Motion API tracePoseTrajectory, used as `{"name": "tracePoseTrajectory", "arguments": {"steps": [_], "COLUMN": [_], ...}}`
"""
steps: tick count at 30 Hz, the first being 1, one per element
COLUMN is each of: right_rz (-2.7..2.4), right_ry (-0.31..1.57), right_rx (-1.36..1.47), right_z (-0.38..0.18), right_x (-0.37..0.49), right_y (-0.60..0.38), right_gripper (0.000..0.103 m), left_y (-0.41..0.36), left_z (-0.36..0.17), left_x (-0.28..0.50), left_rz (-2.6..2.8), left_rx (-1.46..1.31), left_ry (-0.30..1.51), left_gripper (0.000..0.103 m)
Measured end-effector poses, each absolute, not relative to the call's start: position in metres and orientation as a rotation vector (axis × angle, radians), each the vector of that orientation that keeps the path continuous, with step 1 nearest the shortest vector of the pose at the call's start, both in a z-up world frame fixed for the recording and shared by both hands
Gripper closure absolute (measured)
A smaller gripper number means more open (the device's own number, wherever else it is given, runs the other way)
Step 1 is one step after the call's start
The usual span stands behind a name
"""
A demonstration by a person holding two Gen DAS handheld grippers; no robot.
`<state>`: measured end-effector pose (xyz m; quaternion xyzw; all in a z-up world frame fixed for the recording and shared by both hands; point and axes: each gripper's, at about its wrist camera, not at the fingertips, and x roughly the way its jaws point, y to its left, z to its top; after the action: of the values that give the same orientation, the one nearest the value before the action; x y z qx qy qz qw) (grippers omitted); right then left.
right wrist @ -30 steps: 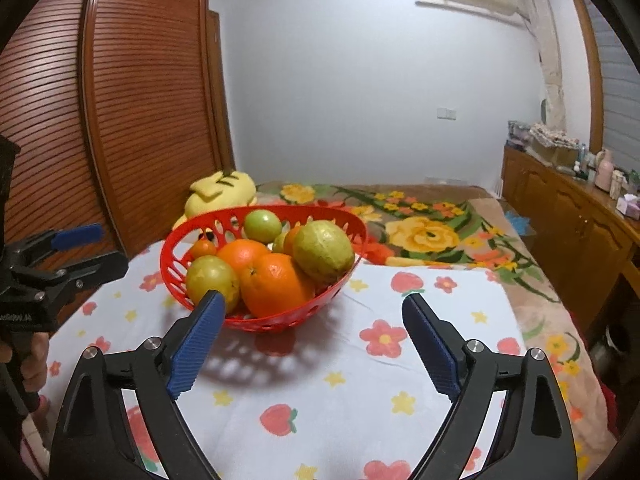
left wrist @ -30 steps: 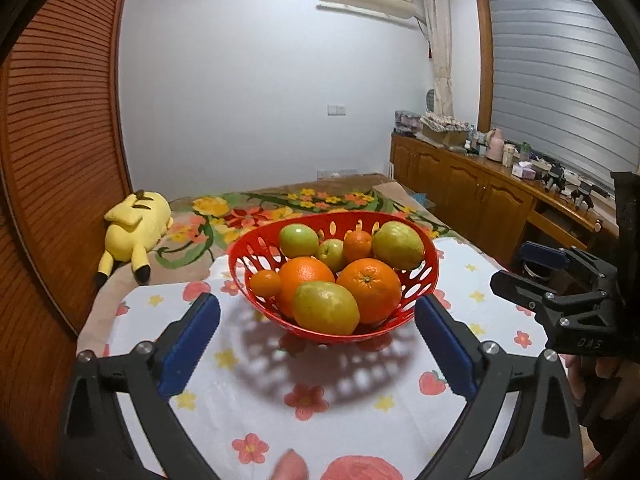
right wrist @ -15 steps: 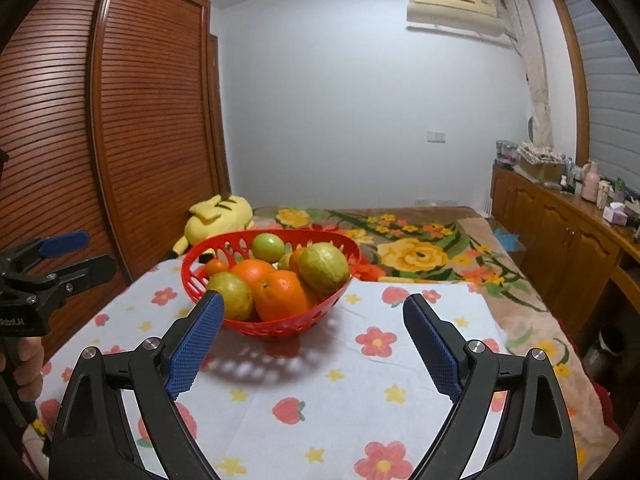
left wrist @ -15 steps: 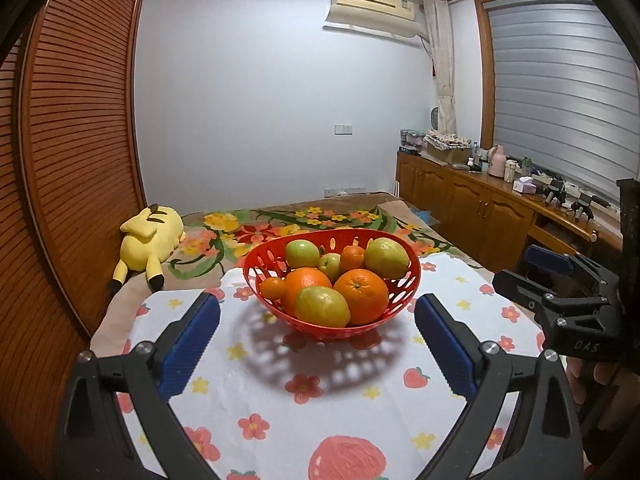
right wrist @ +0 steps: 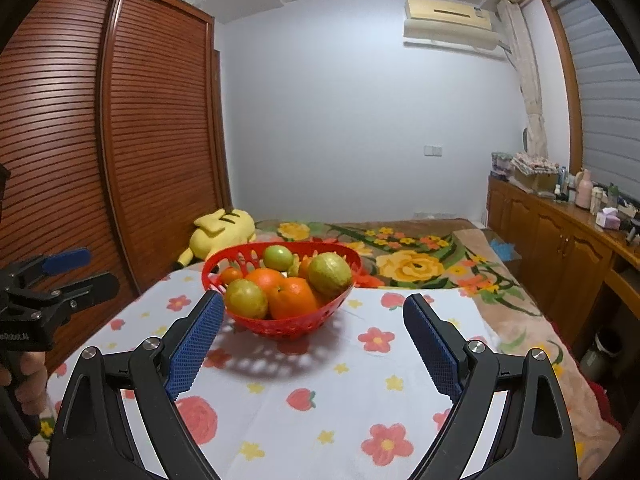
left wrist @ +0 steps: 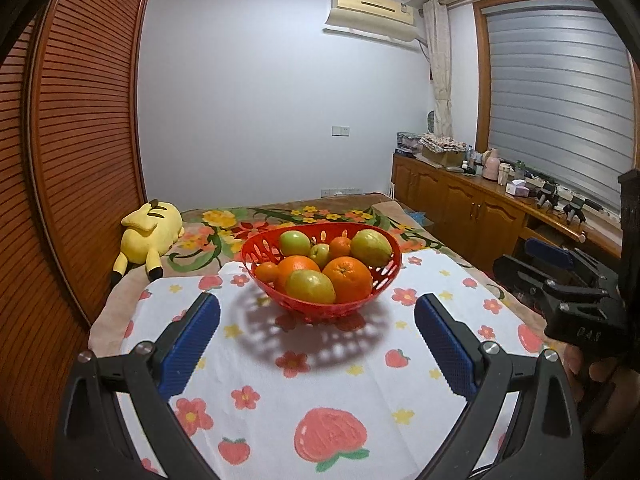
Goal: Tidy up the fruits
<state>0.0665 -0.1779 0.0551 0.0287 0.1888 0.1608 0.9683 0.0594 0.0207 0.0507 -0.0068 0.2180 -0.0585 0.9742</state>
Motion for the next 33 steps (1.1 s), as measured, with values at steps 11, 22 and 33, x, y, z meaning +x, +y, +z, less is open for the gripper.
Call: {"name": "tracePoseTrajectory", "arguments": {"steps": [11,22,33], "right_rz": [0.32,0.316,0.319], "right_ry": [0.37,0.378,0.385], "right_rx": [0.069,0.069,0.07], "right_z": [0.055,0.051,0.05], "right_x": [0.051,0.048,0.047], "right_y": [-0.18,-0.18,-0.179], "right_gripper": [0.01,0.01,0.01], "left_y": [0.021,0.025,0.027], "left_z": [0.042,0.042,0.043], "left_x": [0.043,0.039,0.04], "left_rz": [-0.101,-0.091,-0.081], "left_rx": [-0.014,-0.022,-0.028], "left_ry": [0.449,0.449,0.445], "left_gripper": [0.004,0.004,0.004]}}
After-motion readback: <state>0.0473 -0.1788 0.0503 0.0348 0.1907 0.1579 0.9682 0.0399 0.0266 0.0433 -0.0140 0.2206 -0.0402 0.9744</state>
